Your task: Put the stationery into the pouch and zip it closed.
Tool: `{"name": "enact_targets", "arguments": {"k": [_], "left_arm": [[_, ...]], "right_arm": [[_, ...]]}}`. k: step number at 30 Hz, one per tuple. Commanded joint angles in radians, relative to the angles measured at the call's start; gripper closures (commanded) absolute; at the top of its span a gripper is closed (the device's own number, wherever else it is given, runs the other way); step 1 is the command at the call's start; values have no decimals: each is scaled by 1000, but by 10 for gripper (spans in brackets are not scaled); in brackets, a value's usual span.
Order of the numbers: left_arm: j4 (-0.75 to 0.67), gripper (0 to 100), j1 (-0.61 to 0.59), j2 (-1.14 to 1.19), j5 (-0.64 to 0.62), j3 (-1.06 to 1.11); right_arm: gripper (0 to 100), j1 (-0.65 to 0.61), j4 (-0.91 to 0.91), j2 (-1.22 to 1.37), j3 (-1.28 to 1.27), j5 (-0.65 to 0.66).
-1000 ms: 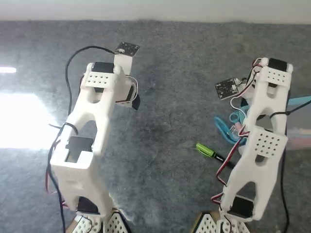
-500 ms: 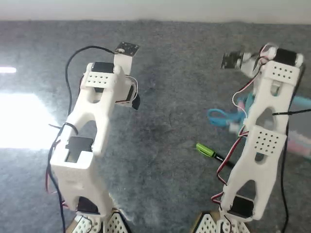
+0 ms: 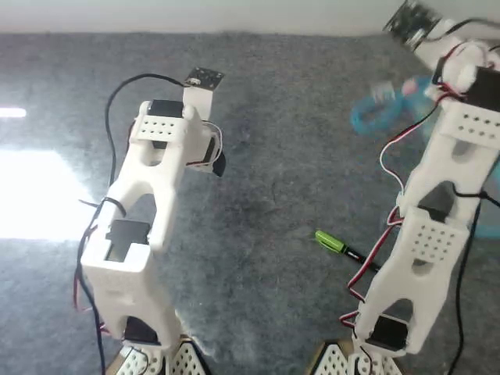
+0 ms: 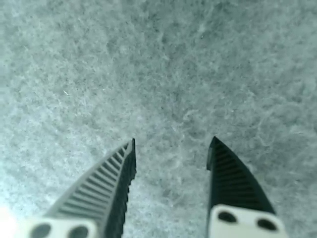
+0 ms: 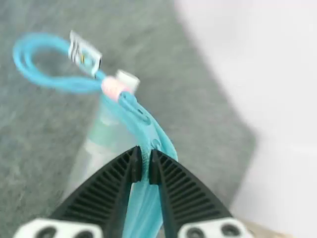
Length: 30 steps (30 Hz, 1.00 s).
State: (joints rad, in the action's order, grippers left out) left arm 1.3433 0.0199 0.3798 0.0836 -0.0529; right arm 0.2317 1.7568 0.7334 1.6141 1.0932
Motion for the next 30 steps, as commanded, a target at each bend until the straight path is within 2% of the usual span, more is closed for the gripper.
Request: {"name": "enact_targets", "arguments": {"k": [1, 8, 12, 15, 20, 24, 27, 30], "left_arm": [[-15, 776, 17, -12, -11, -13], [-18, 776, 12, -14, -11, -15], [-17, 776, 15, -18, -11, -15], [-14, 776, 15, -18, -11, -15], [-11, 776, 15, -20, -11, -15], [-11, 776, 9, -17, -11, -15], [-2, 774, 18, -14, -9, -15], [-2, 773, 63, -21, -8, -16]], "right_arm": [[991, -21, 42, -196, -35, -60], [991, 18, 45, -542, -397, -153], [991, 88, 39, -814, -827, -166], [991, 140, 24, -1013, -1157, -100], [991, 223, -214, -1228, -1685, -72], [990, 177, -392, -1256, -1978, -123], [976, 94, -444, -1224, -2038, -247], [907, -15, -453, -1162, -2025, -405]]}}
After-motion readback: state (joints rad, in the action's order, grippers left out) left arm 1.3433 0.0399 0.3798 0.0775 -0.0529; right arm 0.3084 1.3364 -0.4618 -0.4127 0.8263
